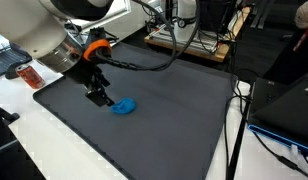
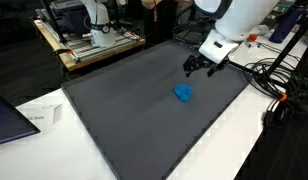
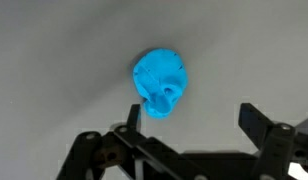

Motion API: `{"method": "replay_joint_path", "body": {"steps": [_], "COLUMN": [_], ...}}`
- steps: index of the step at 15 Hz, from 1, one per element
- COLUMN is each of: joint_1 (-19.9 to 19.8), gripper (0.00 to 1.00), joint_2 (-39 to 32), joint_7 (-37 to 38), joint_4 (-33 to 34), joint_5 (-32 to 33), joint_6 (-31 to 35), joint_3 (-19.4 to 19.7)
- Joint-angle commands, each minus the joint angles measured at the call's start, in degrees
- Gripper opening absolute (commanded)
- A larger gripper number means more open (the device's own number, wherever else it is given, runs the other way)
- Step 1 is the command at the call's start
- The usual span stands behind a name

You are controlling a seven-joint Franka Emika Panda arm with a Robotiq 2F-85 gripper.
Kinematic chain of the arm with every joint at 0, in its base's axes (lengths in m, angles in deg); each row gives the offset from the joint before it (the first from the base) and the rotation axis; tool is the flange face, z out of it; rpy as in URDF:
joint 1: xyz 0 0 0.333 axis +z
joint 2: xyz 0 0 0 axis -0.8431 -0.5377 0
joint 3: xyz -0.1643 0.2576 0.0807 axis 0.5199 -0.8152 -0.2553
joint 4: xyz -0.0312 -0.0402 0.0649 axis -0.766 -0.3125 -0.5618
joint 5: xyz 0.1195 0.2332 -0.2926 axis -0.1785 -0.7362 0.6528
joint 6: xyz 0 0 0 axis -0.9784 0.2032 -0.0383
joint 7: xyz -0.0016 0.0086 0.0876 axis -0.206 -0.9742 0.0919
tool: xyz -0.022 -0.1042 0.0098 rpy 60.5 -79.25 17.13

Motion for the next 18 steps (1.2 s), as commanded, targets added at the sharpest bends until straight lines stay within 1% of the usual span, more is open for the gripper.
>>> {"method": "replay_joint_path", "body": {"steps": [1, 4, 7, 11, 18], "joint_1": [-3.1, -5.2, -7.0, -8.4, -10.9], "gripper": [1.0, 1.0, 1.0, 1.0, 1.0], "joint_2": [-1.9, -1.9, -1.8, -1.2, -0.6], "joint_7": [-2.2, -3.2, -5.7, -12.5, -23.5], "joint_4": [3.5, 3.3, 3.0, 1.9, 0.0], "joint_5": [-3.2, -4.3, -4.8, -3.4, -3.2], "joint_6": [-2.0, -1.5, -1.0, -0.7, 1.2], "joint_3": [-2.5, -3.6, -4.5, -4.6, -4.2]}}
